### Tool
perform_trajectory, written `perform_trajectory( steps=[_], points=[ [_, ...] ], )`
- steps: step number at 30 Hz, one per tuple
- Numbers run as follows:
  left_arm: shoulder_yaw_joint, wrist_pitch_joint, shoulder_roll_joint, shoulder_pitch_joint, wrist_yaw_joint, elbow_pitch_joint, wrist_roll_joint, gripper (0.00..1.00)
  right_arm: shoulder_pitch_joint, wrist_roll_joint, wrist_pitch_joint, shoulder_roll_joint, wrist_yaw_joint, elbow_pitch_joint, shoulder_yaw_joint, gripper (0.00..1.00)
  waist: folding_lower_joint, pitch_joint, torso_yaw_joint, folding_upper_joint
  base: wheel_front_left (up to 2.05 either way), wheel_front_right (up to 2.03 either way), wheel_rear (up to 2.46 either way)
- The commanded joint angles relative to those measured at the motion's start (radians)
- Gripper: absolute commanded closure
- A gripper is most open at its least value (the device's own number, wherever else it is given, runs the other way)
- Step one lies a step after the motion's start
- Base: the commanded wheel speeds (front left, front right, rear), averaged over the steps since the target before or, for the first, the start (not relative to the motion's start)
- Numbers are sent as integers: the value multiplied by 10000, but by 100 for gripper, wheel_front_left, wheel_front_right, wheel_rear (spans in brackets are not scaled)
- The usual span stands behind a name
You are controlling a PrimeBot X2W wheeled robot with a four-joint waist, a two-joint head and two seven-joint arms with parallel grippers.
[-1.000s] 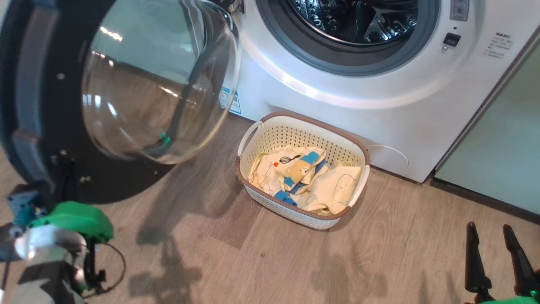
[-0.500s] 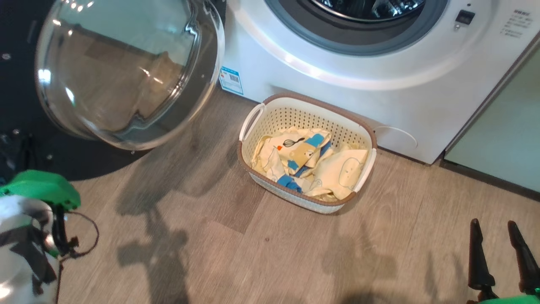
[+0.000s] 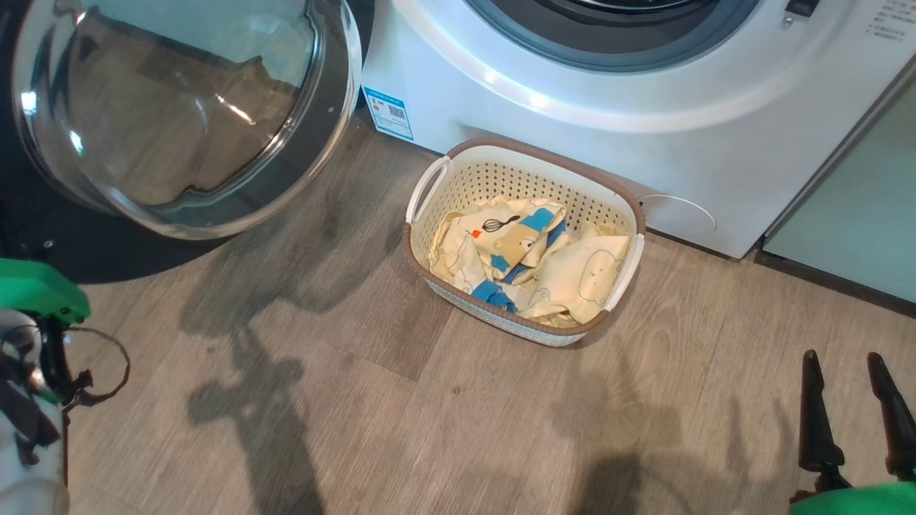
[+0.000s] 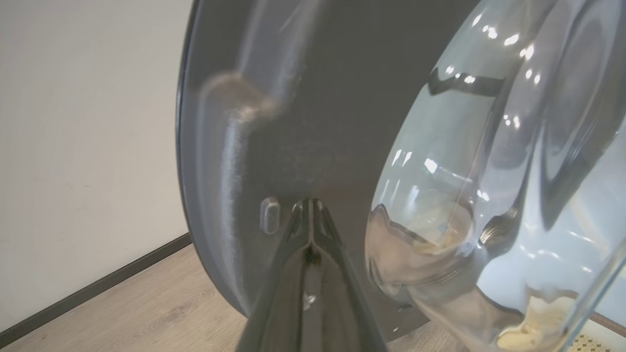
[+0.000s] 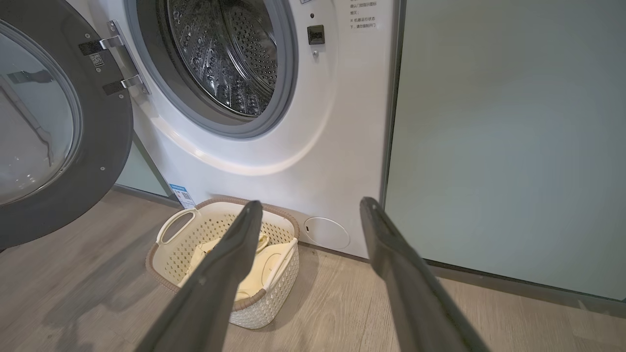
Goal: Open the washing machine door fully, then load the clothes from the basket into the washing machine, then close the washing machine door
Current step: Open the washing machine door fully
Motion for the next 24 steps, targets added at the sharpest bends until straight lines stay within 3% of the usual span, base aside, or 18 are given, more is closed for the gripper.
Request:
perform_trajectory(
  steps=[1,11,24],
  points=[
    [540,-96,618,-430,-139,-162,180,100,-335,-58,-95,-187,-27,-302,224,0,-1,9,-1,0,0,0,0],
    [1422,-96,93,121,-747,-633,740,100,-466,-50,-95,-130,-27,-291,202,0,-1,-92,-87,0,0,0,0],
    [2134,-97,-2569,3421,-1393,-4790,1412,100,-505,97,-95,-16,-27,-224,238,0,-1,-741,-903,0,0,0,0]
  ],
)
